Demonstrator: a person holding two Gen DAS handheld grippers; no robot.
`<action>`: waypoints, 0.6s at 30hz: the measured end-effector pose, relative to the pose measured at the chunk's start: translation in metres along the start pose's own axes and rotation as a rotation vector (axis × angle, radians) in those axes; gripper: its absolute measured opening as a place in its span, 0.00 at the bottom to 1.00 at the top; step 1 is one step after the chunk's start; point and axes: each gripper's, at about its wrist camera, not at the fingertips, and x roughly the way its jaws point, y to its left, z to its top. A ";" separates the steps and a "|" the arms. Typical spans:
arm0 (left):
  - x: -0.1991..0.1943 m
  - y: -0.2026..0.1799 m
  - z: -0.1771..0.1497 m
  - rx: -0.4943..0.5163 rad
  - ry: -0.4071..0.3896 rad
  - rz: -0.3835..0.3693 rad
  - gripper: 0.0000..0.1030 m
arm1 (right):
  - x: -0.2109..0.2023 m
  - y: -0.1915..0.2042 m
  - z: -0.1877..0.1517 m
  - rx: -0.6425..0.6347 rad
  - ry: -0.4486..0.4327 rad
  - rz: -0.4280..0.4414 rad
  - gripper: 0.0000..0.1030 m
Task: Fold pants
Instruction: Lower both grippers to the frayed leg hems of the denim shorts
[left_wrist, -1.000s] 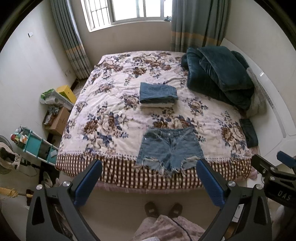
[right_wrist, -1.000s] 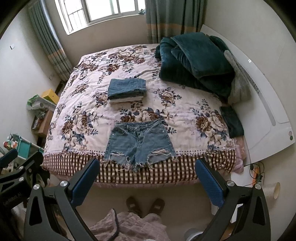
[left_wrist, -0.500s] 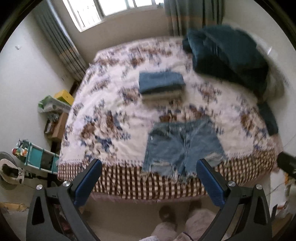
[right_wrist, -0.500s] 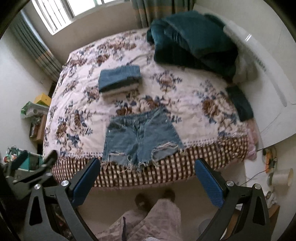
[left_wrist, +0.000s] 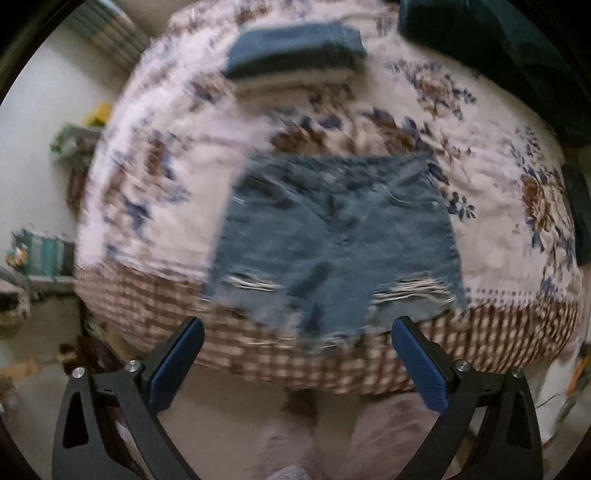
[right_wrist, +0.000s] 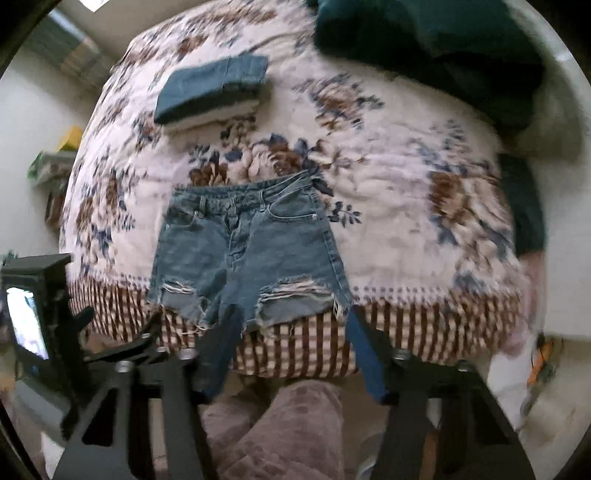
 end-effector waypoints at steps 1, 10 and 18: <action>0.016 -0.014 0.006 -0.017 0.027 -0.018 1.00 | 0.019 -0.012 0.015 -0.018 0.030 0.003 0.50; 0.147 -0.116 0.017 -0.136 0.204 -0.225 0.85 | 0.174 -0.083 0.105 -0.111 0.233 0.058 0.56; 0.228 -0.172 -0.003 -0.196 0.309 -0.329 0.81 | 0.292 -0.088 0.137 -0.163 0.389 0.092 0.59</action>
